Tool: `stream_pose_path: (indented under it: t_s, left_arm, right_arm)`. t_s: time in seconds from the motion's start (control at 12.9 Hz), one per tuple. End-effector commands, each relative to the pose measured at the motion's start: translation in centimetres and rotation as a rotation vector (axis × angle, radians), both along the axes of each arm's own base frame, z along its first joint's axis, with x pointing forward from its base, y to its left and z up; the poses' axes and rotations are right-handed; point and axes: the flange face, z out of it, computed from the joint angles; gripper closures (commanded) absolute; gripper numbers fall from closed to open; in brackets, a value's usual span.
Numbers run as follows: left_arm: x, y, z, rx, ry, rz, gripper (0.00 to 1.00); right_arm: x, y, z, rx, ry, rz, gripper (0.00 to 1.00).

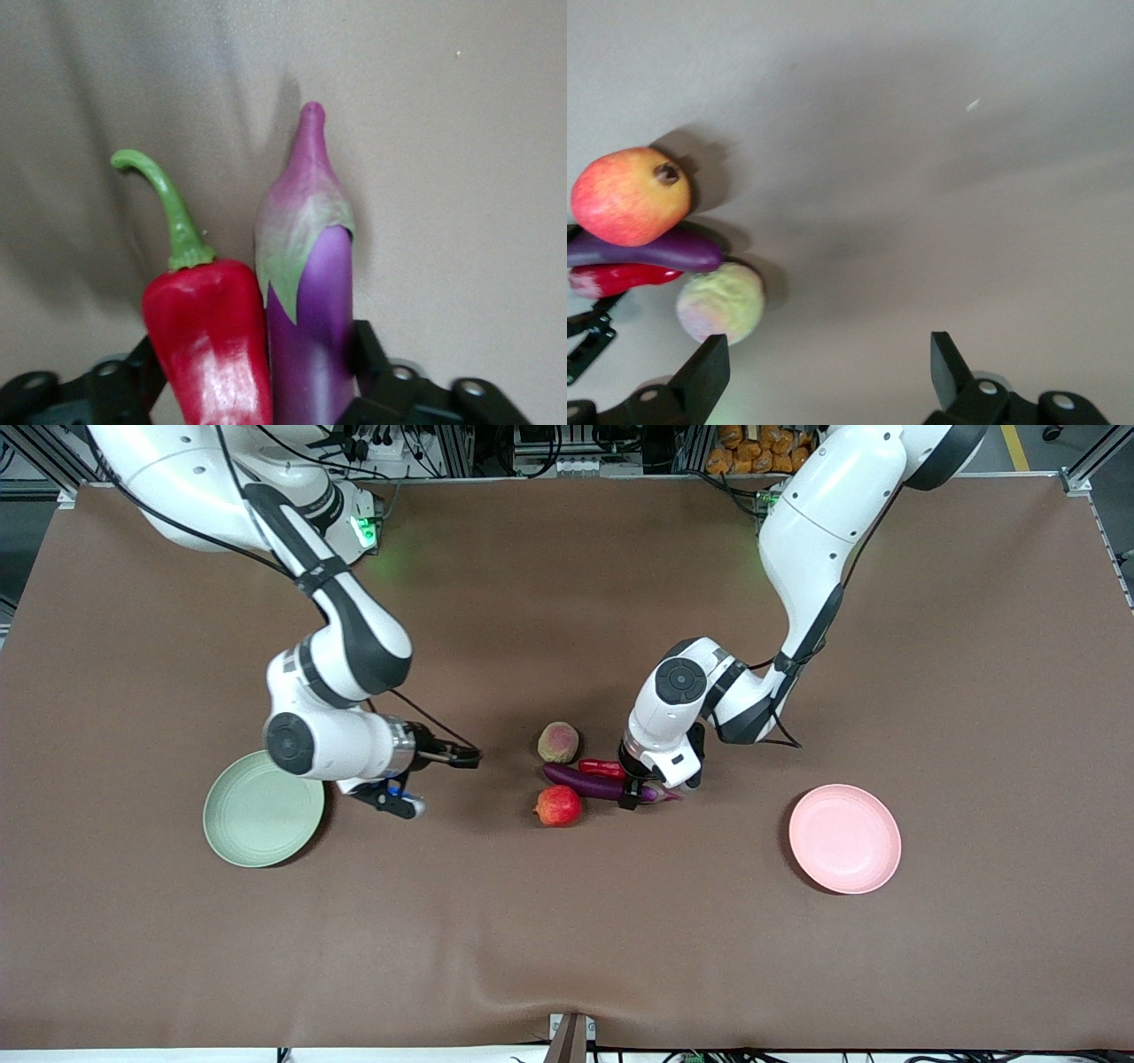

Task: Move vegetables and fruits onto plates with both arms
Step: 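Grasp the chili and eggplant with the left gripper while the right gripper grasps the peach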

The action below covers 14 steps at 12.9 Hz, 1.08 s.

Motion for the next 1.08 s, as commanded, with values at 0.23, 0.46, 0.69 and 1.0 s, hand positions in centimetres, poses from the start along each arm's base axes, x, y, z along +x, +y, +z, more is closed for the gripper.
stream_pose_path:
  t_s: [0.23, 0.46, 0.69, 1.0]
  left_arm:
    - [0.3, 0.6, 0.9, 0.01, -0.051, -0.006, 1.0]
    - [1.9, 2.5, 3.9, 0.035, -0.067, -0.004, 1.0]
    - [2.6, 3.8, 6.7, 0.091, -0.055, -0.023, 1.0]
    - [3.9, 7.1, 10.5, 0.16, -0.02, -0.113, 1.0]
  right_arm:
    - [0.8, -6.7, 1.1, 0.009, -0.026, 0.155, 0.0]
    - [0.7, -6.7, 1.1, 0.009, -0.025, 0.153, 0.0]
    - [0.6, -6.1, 1.1, 0.027, -0.015, 0.131, 0.0]
    - [0.2, -4.0, 1.1, 0.043, -0.007, 0.099, 0.0]
